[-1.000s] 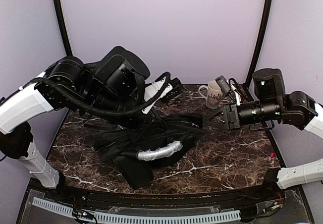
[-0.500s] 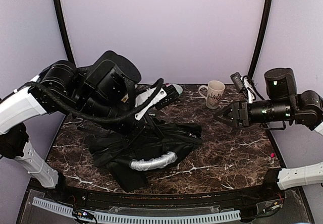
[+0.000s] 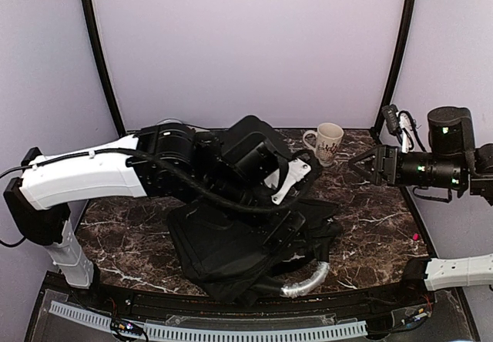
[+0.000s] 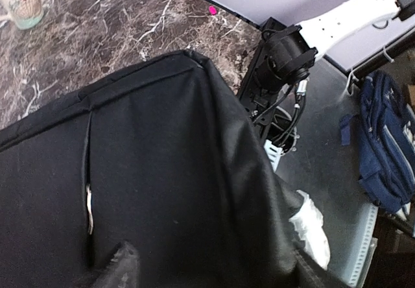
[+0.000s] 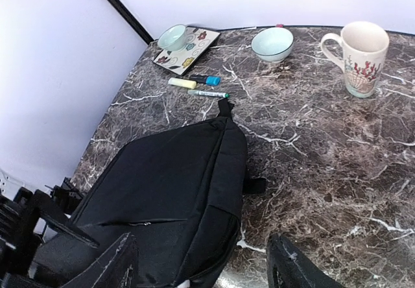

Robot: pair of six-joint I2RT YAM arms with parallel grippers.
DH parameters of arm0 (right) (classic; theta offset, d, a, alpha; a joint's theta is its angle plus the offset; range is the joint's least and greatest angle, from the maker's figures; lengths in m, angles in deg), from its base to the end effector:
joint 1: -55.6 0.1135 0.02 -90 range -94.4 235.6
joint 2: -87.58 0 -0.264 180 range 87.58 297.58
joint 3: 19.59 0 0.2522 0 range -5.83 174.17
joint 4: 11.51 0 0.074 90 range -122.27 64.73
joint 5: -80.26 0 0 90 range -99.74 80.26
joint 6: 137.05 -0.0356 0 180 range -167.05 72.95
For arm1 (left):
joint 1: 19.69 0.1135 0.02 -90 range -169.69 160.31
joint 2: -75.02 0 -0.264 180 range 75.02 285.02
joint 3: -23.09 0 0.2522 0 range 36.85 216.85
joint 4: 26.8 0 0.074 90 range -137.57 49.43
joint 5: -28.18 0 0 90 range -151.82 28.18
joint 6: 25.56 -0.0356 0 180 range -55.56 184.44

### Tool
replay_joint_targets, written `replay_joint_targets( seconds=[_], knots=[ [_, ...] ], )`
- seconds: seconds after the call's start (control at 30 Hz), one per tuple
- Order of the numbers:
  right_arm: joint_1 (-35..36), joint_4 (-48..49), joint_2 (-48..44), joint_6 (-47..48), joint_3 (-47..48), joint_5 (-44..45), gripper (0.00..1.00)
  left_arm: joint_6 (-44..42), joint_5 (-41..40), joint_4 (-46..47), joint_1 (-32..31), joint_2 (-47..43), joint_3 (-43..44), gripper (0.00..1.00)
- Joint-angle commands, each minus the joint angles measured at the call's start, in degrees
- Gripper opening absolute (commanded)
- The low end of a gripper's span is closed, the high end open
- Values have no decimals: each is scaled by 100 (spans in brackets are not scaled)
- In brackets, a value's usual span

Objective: Pack the student bag
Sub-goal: Pick up the upper front pocket of the student bag.

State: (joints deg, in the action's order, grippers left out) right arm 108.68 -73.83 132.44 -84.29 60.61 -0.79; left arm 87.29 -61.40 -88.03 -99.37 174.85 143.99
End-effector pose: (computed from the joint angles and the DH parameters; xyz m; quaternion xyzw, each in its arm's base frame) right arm 0.0861 0.1053 0.3961 -0.0767 0.8475 0.3226 0.4146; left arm 0.0686 -0.3780 0.3936 0.4329 0.7969 -0.3308 0.2611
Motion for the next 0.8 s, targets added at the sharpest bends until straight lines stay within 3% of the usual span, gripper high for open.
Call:
replay_joint_targets(
  seconds=[0.0, 0.13, 0.53, 0.77],
  knots=[
    [-26, -154, -274, -420, 98, 492, 68, 58, -333, 318, 33, -177, 367, 84],
    [-26, -187, -452, -671, -2, 506, 68, -53, -814, 318, 41, -495, 219, 98],
    [-26, -129, -241, -800, -179, 373, 70, -76, -917, 476, 87, -1142, -338, 98],
    [-26, -259, 29, -1306, -533, -55, 70, 363, -1333, -598, 648, -1237, -585, 99]
  ],
)
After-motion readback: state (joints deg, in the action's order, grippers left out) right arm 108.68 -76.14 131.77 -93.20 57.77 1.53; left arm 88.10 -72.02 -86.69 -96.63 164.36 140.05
